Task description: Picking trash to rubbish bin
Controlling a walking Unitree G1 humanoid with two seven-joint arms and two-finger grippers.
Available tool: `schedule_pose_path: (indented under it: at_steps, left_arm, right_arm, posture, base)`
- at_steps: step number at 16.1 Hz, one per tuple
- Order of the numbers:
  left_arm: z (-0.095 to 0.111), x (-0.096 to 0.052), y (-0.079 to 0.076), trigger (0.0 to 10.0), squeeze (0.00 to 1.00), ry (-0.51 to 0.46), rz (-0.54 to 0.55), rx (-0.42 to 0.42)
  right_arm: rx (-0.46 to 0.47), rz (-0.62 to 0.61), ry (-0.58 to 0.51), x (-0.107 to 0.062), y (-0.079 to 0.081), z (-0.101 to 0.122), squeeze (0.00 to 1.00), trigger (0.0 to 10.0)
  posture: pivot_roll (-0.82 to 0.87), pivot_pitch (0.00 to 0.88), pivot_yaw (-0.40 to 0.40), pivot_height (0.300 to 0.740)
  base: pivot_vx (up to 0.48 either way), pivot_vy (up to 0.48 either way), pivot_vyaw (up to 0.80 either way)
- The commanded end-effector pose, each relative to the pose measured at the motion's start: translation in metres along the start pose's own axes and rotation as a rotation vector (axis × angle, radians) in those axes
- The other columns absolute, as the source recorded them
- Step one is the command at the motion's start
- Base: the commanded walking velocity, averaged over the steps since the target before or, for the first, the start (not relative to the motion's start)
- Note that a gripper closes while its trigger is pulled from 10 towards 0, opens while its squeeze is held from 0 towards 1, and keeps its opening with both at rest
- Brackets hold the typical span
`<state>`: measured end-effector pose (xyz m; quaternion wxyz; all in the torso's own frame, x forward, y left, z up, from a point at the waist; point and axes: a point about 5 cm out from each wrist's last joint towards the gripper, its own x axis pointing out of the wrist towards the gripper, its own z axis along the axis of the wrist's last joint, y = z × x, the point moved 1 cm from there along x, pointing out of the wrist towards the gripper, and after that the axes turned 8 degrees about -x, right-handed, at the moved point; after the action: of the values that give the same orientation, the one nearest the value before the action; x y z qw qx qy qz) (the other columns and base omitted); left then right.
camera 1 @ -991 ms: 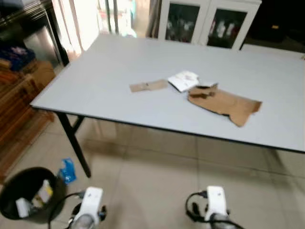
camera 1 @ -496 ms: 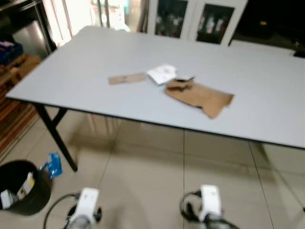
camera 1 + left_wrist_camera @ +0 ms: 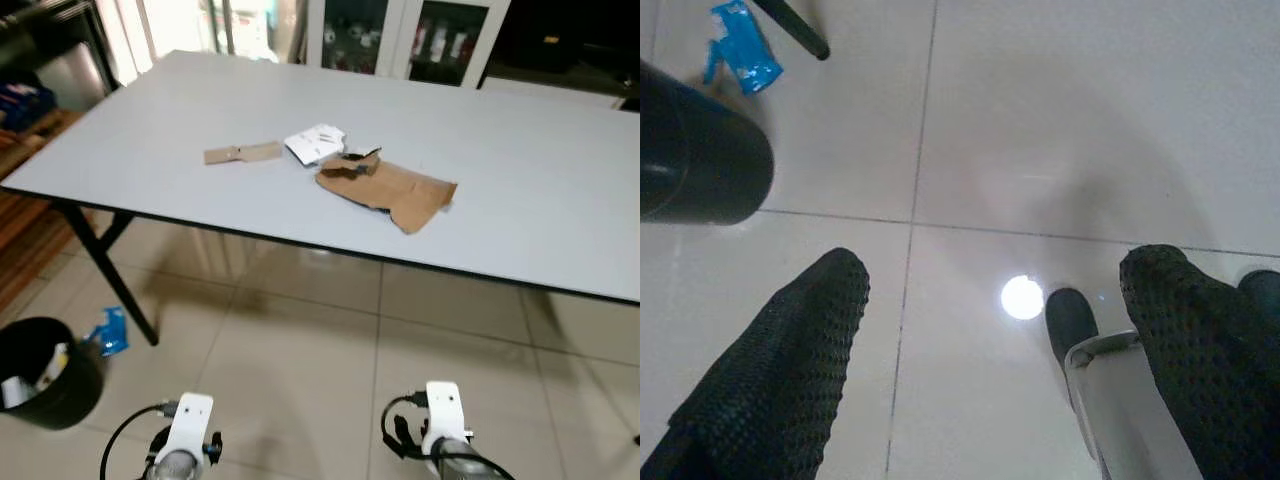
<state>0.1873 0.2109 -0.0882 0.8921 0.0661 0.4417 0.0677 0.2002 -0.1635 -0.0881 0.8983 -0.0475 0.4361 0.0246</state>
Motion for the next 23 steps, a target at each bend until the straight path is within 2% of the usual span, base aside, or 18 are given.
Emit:
schedule_pose_path:
  at_steps: [1, 11, 14, 17, 18, 19, 21, 23]
  left_arm:
    - [-0.002, 0.0, 0.002, 10.0, 0.0, 0.004, 0.011, -0.002]
    - [-0.003, -0.001, 0.007, 10.0, 0.0, -0.003, 0.025, -0.002]
    - [0.001, -0.001, 0.008, 10.0, 0.0, -0.052, 0.034, -0.008]
    - [0.002, -0.003, 0.009, 10.0, 0.0, -0.103, 0.052, -0.046]
    - [0.014, -0.002, 0.025, 10.0, 0.0, -0.154, 0.065, -0.06]
    - [0.028, -0.002, 0.033, 10.0, 0.0, -0.216, 0.069, -0.069]
    - [0.054, -0.004, 0.034, 10.0, 0.0, -0.337, 0.068, -0.094]
    - [0.073, -0.009, 0.033, 10.0, 0.0, -0.439, 0.061, -0.104]
  right_arm:
    - [-0.011, -0.001, 0.003, -0.001, -0.002, -0.002, 0.0, 10.0]
    - [0.0, 0.002, 0.014, -0.002, 0.004, -0.008, 0.0, 10.0]
    - [-0.046, -0.007, 0.001, -0.002, 0.0, -0.006, 0.0, 10.0]
    - [-0.045, -0.001, -0.058, -0.001, -0.006, 0.007, 0.0, 10.0]
    - [-0.074, -0.008, -0.069, -0.001, -0.01, 0.011, 0.0, 10.0]
    - [-0.096, -0.019, -0.072, -0.001, -0.015, 0.014, 0.0, 10.0]
    - [-0.159, -0.064, -0.04, -0.001, -0.024, 0.015, 0.0, 10.0]
    - [-0.169, -0.097, -0.055, -0.003, -0.033, 0.023, 0.0, 10.0]
  posture:
    - [-0.01, 0.044, -0.051, 0.74]
    - [-0.02, 0.038, -0.012, 0.74]
    - [-0.03, 0.036, -0.015, 0.74]
    - [-0.05, 0.03, -0.022, 0.74]
    - [-0.05, 0.027, -0.028, 0.74]
    - [-0.05, 0.025, -0.033, 0.74]
    - [-0.05, 0.023, -0.04, 0.74]
    - [-0.05, 0.019, -0.041, 0.74]
  base:
    - [0.0, 0.0, 0.0]
    - [0.0, 0.0, 0.0]
    - [0.0, 0.0, 0.0]
    - [0.0, 0.0, 0.0]
    - [0.0, 0.0, 0.0]
    - [0.0, 0.0, 0.0]
    - [0.0, 0.0, 0.0]
    - [0.0, 0.0, 0.0]
